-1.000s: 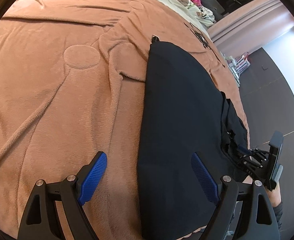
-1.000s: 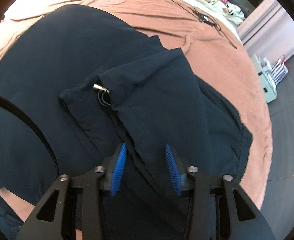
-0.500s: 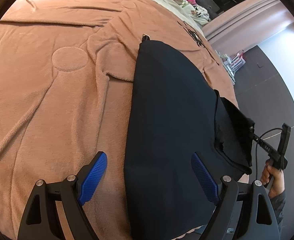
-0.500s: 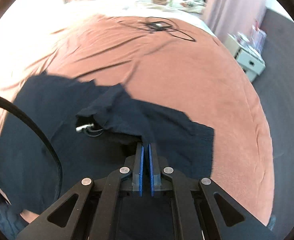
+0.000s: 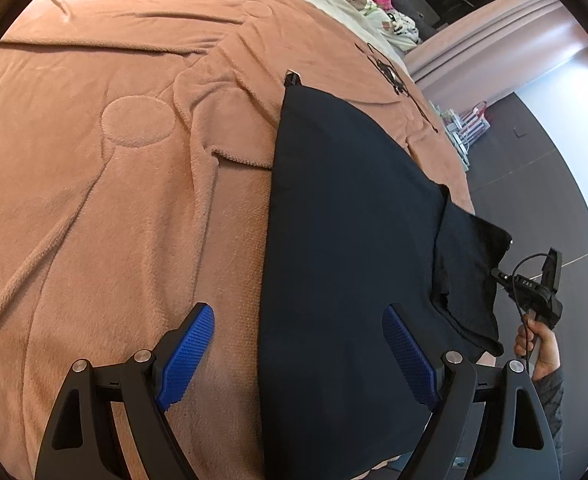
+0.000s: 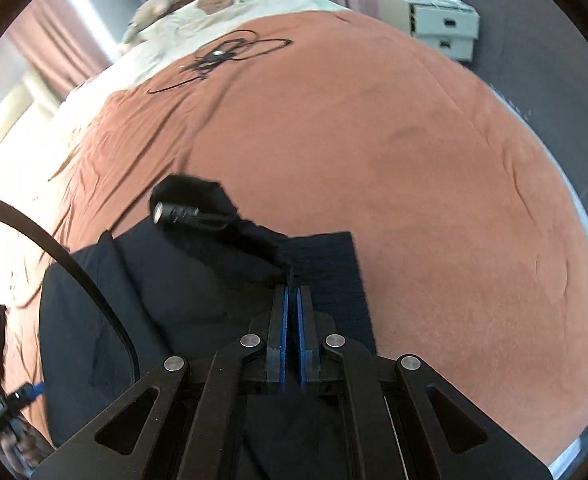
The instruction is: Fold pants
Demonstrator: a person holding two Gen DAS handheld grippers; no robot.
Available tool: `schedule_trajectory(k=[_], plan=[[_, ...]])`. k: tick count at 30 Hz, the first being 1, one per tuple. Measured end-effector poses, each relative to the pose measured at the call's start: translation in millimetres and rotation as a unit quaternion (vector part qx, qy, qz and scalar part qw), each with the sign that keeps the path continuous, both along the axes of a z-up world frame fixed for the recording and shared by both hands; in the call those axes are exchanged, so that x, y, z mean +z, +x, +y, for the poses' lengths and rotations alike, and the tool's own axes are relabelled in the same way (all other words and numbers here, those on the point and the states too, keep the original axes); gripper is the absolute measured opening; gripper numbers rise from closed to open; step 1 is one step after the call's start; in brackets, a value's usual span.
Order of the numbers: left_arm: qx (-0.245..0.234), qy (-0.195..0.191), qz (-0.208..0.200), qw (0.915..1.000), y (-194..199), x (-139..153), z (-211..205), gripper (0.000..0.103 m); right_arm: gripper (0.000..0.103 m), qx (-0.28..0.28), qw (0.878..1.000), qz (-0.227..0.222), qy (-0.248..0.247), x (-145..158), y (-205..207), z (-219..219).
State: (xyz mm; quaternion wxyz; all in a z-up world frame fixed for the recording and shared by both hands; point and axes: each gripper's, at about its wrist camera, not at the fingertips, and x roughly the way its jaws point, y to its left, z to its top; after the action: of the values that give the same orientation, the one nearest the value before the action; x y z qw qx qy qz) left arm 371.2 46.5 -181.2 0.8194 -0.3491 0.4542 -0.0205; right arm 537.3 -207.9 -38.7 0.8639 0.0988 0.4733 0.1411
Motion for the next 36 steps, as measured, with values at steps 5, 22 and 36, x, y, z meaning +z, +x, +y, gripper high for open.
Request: schedule_trajectory(k=[5,22,36], plan=[[-0.003,-0.001,0.0,1.0,3,-1,-2,0.088,0.001,-0.028,0.999,0.021,0.006,5,2,-13],[-0.003,-0.001,0.004,1.0,9,-4,-8,0.088,0.044,0.04,0.996,-0.043,-0.062,33,-44,21],[0.008,-0.019,0.008,0.9997,-1,-7,-2,0.072,0.063,0.217,0.957,-0.115,-0.153,16,-125,105]])
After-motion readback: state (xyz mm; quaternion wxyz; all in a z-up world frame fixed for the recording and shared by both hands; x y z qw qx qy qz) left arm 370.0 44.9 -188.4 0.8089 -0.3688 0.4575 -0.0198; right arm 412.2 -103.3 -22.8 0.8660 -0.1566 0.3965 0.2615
